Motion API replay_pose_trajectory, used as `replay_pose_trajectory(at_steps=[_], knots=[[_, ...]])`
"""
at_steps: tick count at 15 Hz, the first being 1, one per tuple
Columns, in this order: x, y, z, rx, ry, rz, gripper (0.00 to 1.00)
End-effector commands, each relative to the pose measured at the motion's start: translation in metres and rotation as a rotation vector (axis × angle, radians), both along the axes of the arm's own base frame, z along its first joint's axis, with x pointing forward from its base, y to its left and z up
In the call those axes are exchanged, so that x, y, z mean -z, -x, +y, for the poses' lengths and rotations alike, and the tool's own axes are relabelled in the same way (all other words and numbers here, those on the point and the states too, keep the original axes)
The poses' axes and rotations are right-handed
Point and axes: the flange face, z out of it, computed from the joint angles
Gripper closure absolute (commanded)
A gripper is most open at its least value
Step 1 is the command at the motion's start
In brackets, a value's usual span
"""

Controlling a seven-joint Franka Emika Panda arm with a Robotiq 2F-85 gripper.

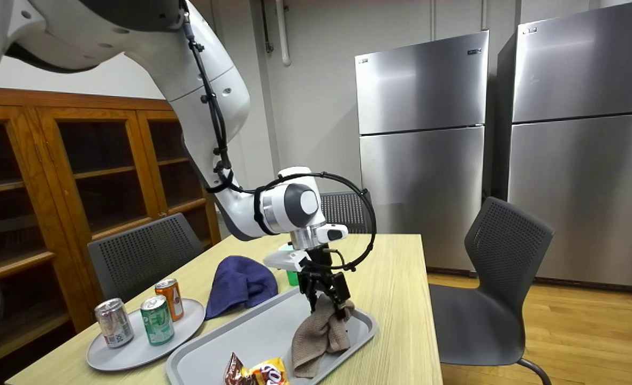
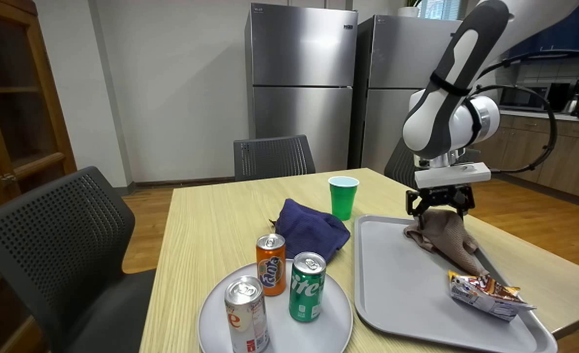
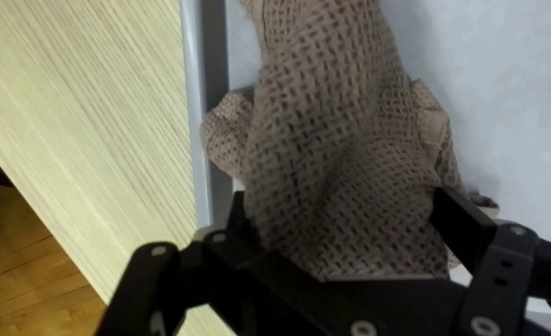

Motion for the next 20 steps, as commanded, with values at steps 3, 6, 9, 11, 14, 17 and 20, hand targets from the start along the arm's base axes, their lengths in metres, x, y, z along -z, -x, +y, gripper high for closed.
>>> replay_pose_trajectory(at_steps=[3,6,9,11,14,17,20], knots=[[0.001,-0.021,-0.006,-0.018,-0.018,-0.001,0.26],[0.001,-0.024,-0.006,-0.023,-0.012,-0.003,0.49],[-0.005,-0.026,-0.006,-0.026,0.001,-0.014,0.73],[-0.012,-0.027,-0.005,-0.031,0.012,-0.028,0.88],[-0.027,-0.027,-0.002,-0.048,0.029,-0.058,1.00],[-0.046,-0.031,0.001,-0.072,0.049,-0.088,0.98],[-0.066,-0.038,0.006,-0.099,0.064,-0.119,0.97]])
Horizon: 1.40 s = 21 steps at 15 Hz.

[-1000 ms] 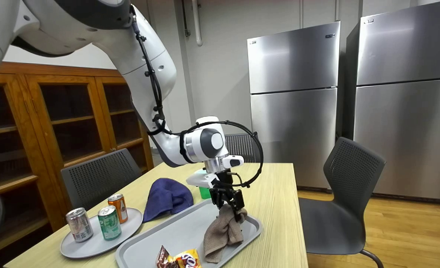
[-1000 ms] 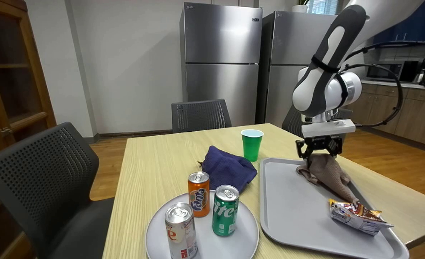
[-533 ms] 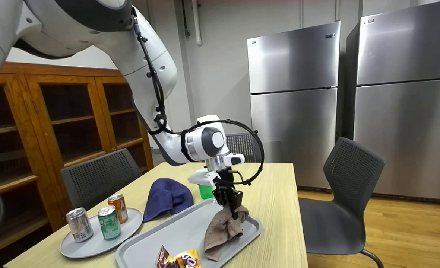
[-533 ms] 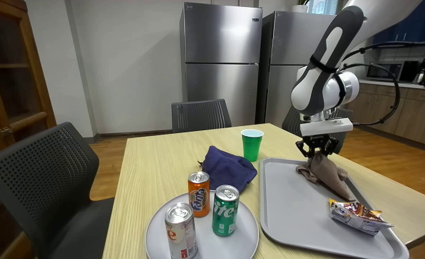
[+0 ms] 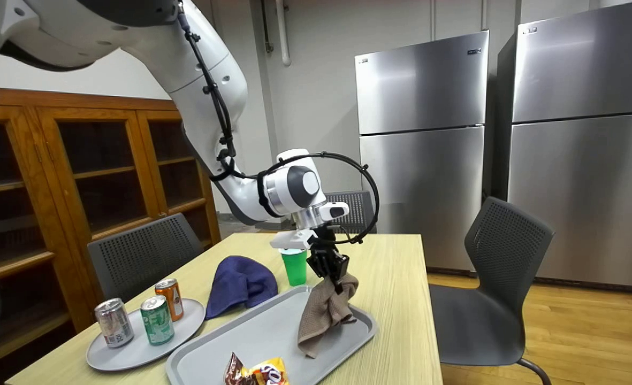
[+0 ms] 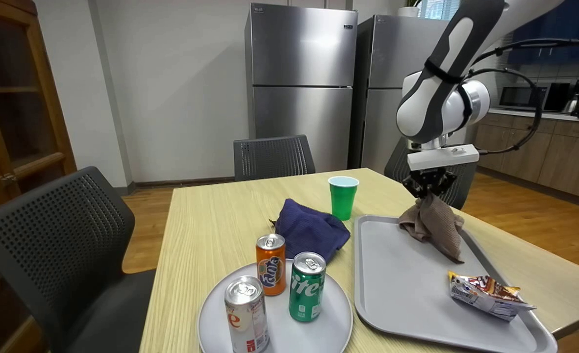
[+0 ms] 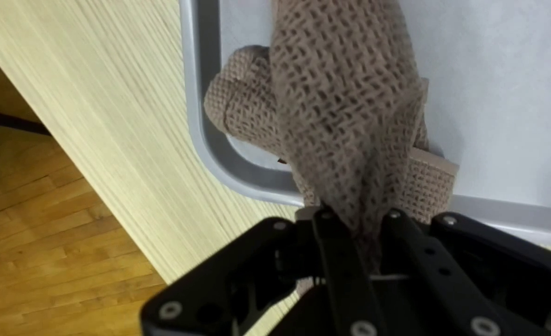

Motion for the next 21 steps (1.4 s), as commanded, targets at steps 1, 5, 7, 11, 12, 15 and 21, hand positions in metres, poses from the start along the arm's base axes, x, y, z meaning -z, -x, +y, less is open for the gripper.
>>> replay_pose_trajectory(at_steps=[1,5,7,11,12,15,21], knots=[[-0.031,-0.004,0.007,-0.036,0.020,-0.039,0.97],[-0.050,-0.019,0.009,-0.035,0.026,-0.082,0.97],[-0.056,-0.031,0.006,-0.024,0.030,-0.100,0.97],[-0.068,-0.051,0.001,-0.017,0.042,-0.138,0.97],[-0.070,-0.056,0.000,-0.015,0.047,-0.145,0.97],[-0.074,-0.070,-0.004,-0.009,0.056,-0.163,0.97],[-0.075,-0.098,-0.017,0.025,0.073,-0.199,0.97]])
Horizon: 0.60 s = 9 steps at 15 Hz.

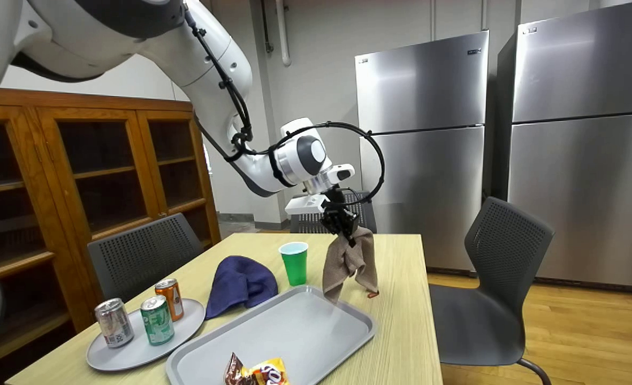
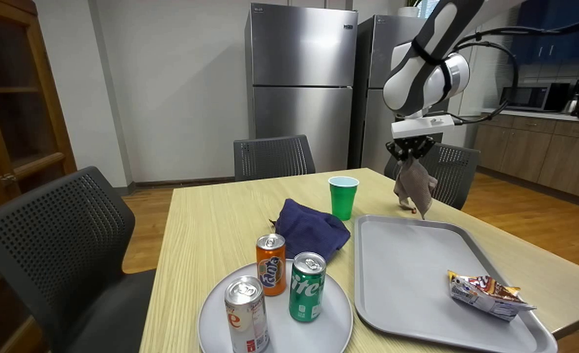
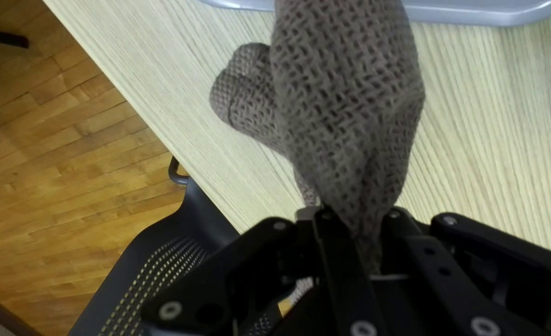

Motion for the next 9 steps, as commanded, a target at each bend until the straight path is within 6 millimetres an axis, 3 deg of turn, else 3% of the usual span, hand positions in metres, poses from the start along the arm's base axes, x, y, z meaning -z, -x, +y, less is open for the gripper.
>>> replay_pose_trajectory(at_steps=[1,9], knots=[[-0.005,-0.024,-0.012,0.048,0.007,-0.015,0.97],[0.011,-0.055,-0.022,0.114,0.025,-0.015,0.97]])
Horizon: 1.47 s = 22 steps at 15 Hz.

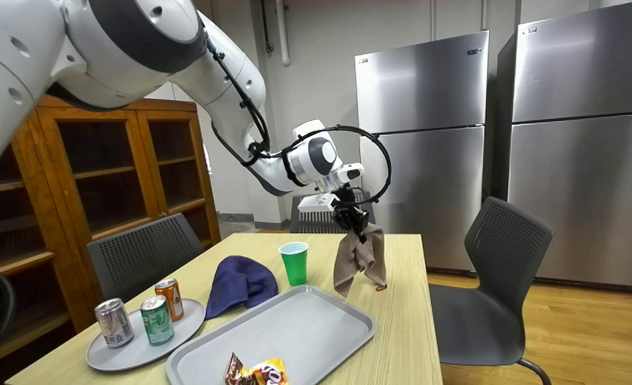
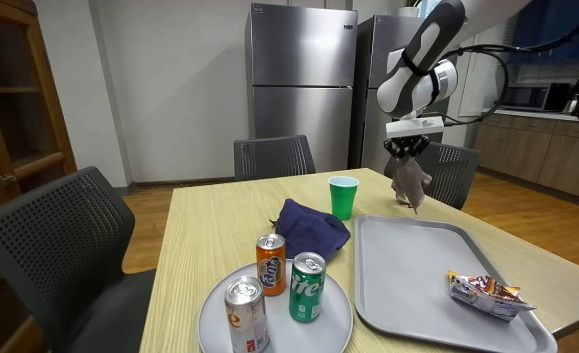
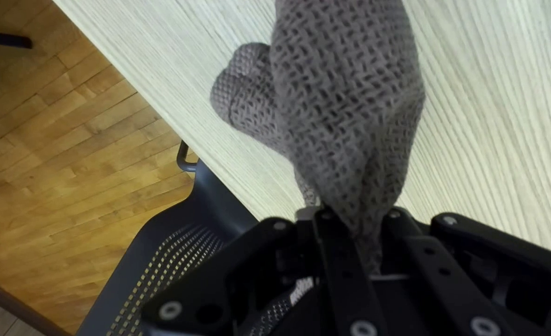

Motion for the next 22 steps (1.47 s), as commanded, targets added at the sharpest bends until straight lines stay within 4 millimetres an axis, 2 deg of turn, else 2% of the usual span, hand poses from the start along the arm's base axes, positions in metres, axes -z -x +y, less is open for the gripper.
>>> replay_pose_trajectory(at_steps=[1,8,15,16,17,18,19,22], knots=[[0.009,-0.021,-0.002,0.048,0.012,0.016,0.97],[0.046,-0.038,0.001,0.067,0.019,0.084,0.97],[0.078,-0.039,-0.001,0.082,0.008,0.168,0.97],[0.080,-0.039,-0.003,0.087,0.009,0.176,0.88],[0.080,-0.039,-0.004,0.091,0.009,0.179,0.63],[0.079,-0.040,-0.005,0.093,0.010,0.178,0.62],[0.078,-0.040,-0.005,0.094,0.011,0.176,0.57],[0.068,-0.042,-0.003,0.090,0.013,0.156,0.34]])
